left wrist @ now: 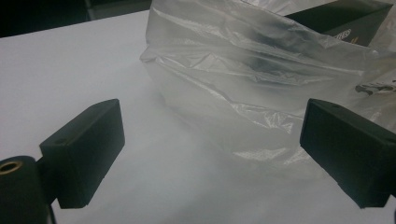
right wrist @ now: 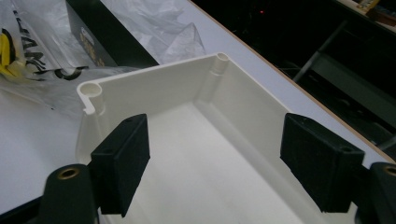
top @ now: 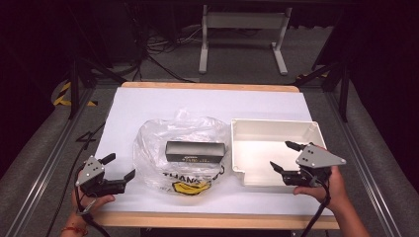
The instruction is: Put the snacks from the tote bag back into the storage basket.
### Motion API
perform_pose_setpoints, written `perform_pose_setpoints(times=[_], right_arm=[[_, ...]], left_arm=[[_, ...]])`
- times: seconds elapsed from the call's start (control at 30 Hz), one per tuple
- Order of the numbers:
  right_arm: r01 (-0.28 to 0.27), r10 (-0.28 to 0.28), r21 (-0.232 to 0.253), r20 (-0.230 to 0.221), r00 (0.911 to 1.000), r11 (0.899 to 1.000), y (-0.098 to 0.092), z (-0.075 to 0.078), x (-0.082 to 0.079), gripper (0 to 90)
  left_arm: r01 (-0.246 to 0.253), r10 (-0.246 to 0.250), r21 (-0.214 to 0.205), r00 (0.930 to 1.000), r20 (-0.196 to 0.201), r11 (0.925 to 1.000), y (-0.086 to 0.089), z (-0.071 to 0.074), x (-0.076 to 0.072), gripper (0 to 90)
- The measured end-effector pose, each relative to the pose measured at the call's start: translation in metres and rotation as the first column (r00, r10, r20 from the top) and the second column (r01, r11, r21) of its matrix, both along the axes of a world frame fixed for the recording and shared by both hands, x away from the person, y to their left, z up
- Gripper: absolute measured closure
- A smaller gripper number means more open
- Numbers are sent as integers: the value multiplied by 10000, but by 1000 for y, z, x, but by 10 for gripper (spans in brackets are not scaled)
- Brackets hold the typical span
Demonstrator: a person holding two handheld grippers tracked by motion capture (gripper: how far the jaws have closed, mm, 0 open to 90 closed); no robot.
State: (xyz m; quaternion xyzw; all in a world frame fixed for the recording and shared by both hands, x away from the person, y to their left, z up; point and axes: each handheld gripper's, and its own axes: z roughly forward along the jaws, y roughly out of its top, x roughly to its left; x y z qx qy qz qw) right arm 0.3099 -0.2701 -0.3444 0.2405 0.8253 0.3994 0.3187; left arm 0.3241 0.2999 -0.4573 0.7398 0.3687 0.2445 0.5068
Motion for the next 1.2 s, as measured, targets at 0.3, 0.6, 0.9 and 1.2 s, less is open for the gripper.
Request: perform_pose_setpoints(times=[0.3,0.6,0.9,1.2], right_arm=[[-775,776,-406,7,9970,9962,40,1,22,232],[-1489,1469,-411,-480,9880,9880,78,-4,50,236],[-2310,2245,-635,-950,9698,9709,113,-7,72,262],[-2937,2775,-1018,-1476,9493,9505,139,-7,88,265]], left_arm=[[-42,42,-21,10000,11,10000,0,0,0,75],[-68,68,-41,10000,-13,10000,0,0,0,76],[-30,30,-19,10000,-13,10000,0,0,0,76],[23,-23,-104,10000,-2,9999,1,0,0,76]])
